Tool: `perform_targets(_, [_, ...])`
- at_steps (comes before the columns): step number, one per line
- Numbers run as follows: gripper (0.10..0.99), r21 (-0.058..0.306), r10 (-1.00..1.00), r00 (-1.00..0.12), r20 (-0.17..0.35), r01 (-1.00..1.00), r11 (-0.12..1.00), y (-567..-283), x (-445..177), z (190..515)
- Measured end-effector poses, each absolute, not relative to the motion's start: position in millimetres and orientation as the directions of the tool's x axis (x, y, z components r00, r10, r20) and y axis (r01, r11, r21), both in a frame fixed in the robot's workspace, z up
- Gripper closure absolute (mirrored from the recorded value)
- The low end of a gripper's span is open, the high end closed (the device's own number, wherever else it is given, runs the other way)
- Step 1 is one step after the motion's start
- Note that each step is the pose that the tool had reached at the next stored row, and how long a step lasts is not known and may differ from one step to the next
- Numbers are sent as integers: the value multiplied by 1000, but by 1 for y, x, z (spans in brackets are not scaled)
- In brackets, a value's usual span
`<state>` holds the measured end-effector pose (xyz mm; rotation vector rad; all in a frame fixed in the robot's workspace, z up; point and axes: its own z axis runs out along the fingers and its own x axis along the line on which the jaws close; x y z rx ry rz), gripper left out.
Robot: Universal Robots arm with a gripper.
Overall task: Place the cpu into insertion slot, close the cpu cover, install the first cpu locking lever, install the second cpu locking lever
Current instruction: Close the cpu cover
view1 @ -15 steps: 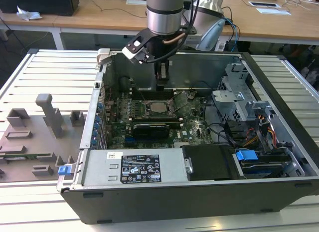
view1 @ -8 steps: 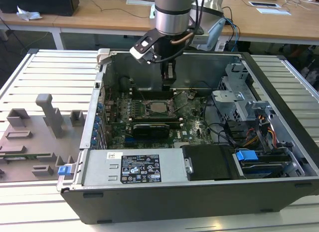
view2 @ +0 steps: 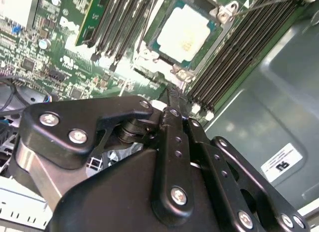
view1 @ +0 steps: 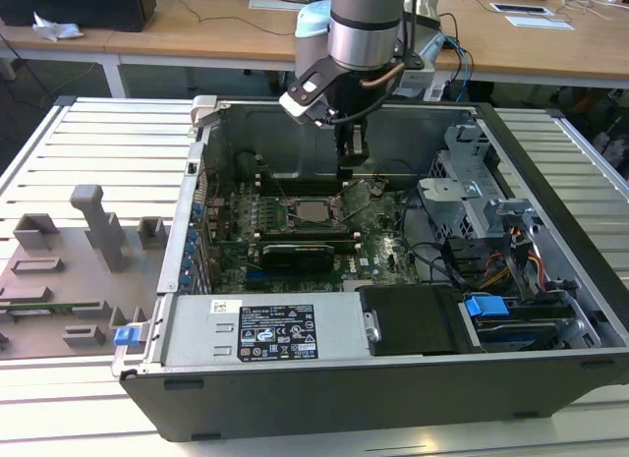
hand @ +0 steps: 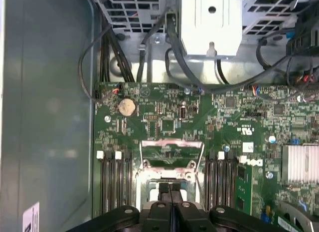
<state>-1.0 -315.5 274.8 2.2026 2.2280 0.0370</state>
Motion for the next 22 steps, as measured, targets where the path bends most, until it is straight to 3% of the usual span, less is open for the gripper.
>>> perform_targets(22, [980, 9, 1000, -12, 6, 1000, 11, -315, 35, 275])
